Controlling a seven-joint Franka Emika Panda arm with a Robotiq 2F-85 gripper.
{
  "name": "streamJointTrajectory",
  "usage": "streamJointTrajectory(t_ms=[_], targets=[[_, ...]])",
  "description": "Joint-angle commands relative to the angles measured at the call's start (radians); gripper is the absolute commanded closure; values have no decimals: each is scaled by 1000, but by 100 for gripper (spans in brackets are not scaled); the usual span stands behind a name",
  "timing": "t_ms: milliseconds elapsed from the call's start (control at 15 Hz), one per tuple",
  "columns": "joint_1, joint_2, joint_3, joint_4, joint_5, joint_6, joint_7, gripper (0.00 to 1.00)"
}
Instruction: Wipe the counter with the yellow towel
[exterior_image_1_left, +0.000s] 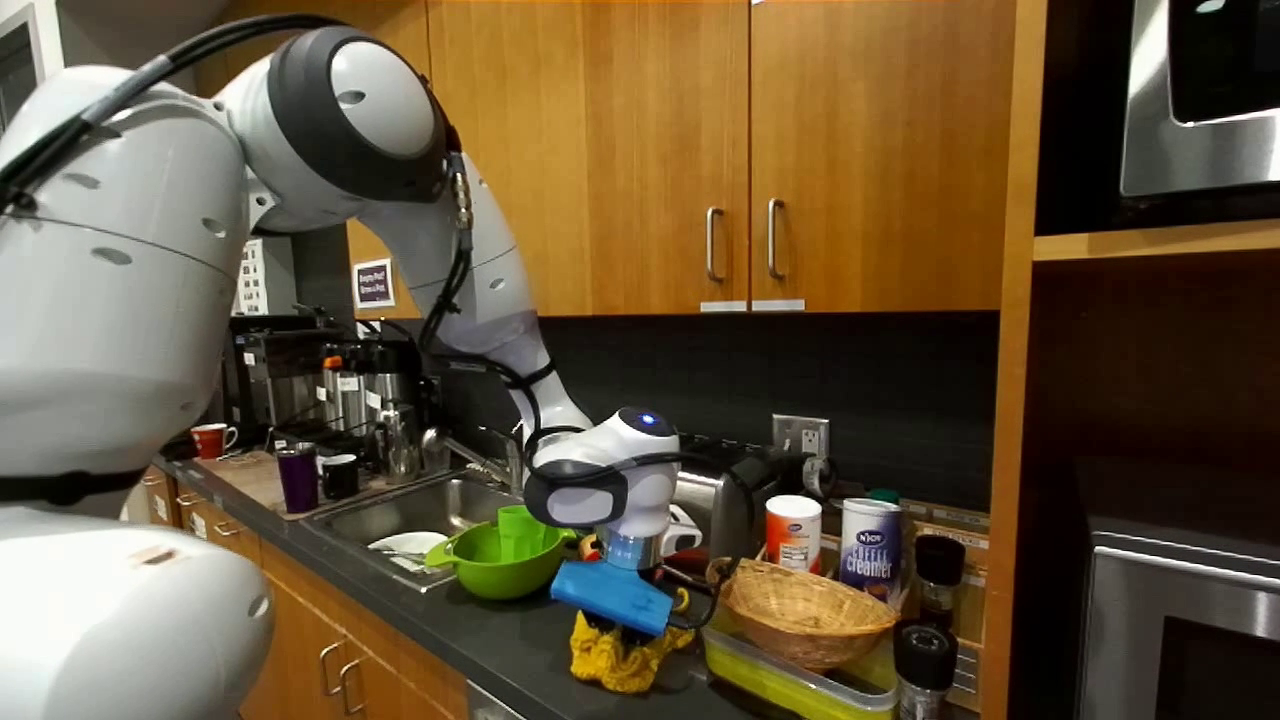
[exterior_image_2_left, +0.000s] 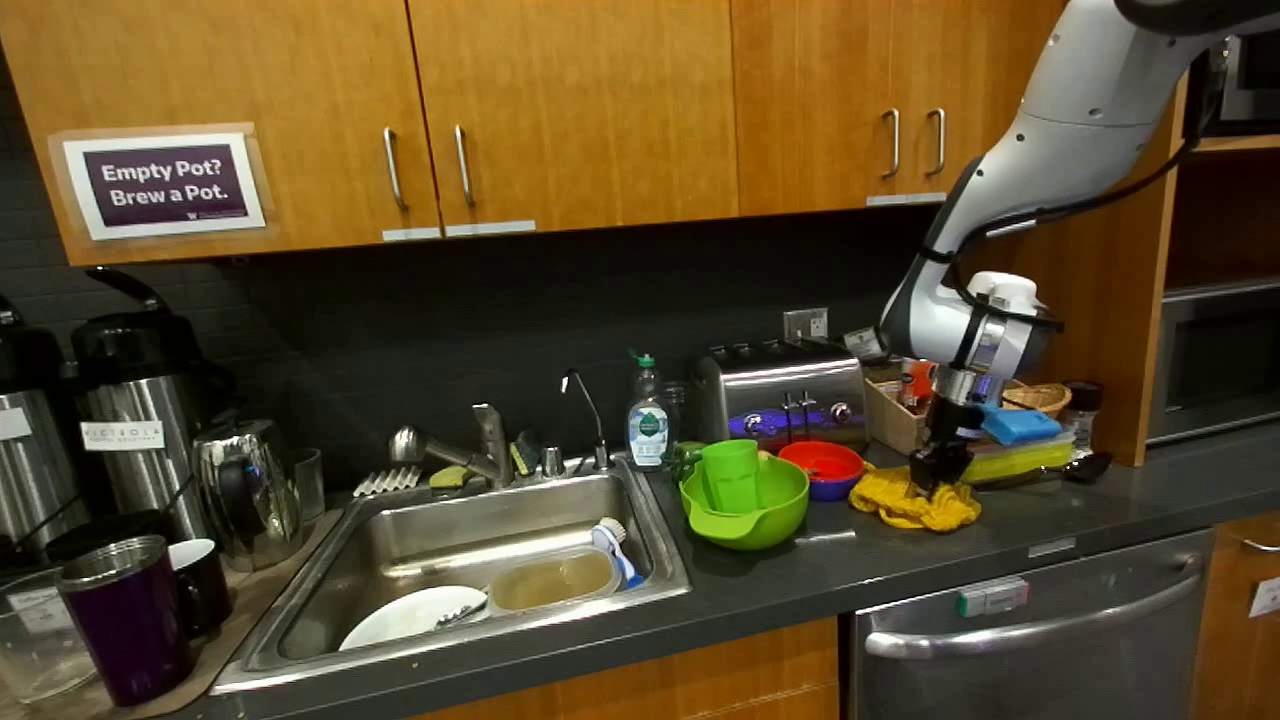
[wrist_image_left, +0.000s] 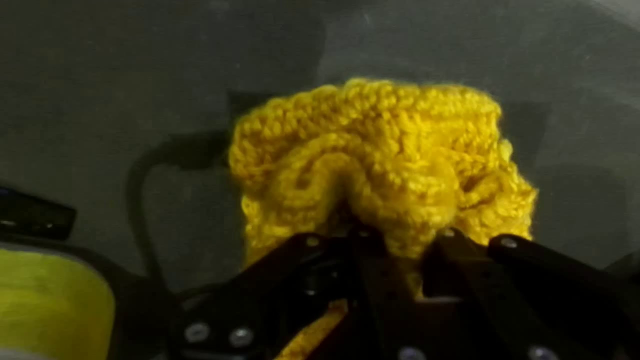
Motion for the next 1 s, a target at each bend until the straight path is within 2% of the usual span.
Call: streamJointTrajectory(t_ms=[0,267,333,533,733,933], targets=[[30,-6,4,-79,-34,-42,47,96],[51,-25,33,-106,-20,-80,41,96],[-76,-42,172,-112,-74,-65,79,96],[-127,-31,279,-97,-103,-77,100,96],[-166,-15,356,-81,-133,-74,125,96],[-206,-16,382,-81,-141,-58,138,96]])
